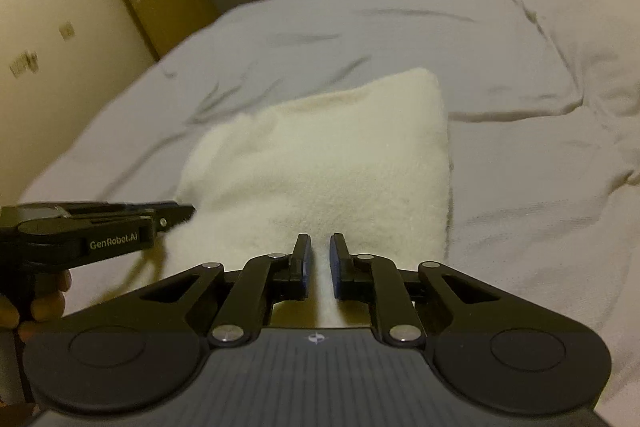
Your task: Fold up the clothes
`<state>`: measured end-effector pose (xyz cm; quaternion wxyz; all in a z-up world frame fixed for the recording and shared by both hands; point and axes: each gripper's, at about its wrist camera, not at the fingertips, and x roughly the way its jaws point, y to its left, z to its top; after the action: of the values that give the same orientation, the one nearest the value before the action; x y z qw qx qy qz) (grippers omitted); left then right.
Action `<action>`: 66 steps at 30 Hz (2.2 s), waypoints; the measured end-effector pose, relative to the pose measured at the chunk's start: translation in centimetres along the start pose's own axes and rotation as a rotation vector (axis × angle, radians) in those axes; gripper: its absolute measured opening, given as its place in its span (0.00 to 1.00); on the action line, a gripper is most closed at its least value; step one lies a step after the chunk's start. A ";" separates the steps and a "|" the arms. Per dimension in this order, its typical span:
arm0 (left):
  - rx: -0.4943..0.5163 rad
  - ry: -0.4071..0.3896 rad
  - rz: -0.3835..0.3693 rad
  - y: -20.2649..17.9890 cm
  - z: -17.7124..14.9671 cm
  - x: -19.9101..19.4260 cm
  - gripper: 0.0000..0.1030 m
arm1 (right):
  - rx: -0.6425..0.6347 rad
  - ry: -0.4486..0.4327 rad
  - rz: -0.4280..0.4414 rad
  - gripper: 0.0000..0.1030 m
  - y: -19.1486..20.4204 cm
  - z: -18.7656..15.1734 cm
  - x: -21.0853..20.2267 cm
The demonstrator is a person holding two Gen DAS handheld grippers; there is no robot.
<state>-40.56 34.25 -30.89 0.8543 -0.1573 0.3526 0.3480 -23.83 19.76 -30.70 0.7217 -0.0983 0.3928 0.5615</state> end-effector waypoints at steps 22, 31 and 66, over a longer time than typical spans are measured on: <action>-0.061 0.019 -0.018 -0.1 5.0 4.5 0.14 | 0.024 0.008 -0.119 0.18 -2.0 4.5 3.6; -0.067 -0.064 -0.079 -1.4 0.9 -5.0 0.12 | 0.046 -0.121 -0.007 0.21 -1.1 -0.3 -7.3; -0.064 0.069 0.133 -9.3 -9.1 -16.4 0.42 | 0.006 0.028 -0.200 0.86 1.1 -9.8 -15.0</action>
<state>-46.88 15.05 -25.36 0.8112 -0.1727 0.3803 0.4093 -30.23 3.40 -26.78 0.7689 -0.1429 0.3927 0.4839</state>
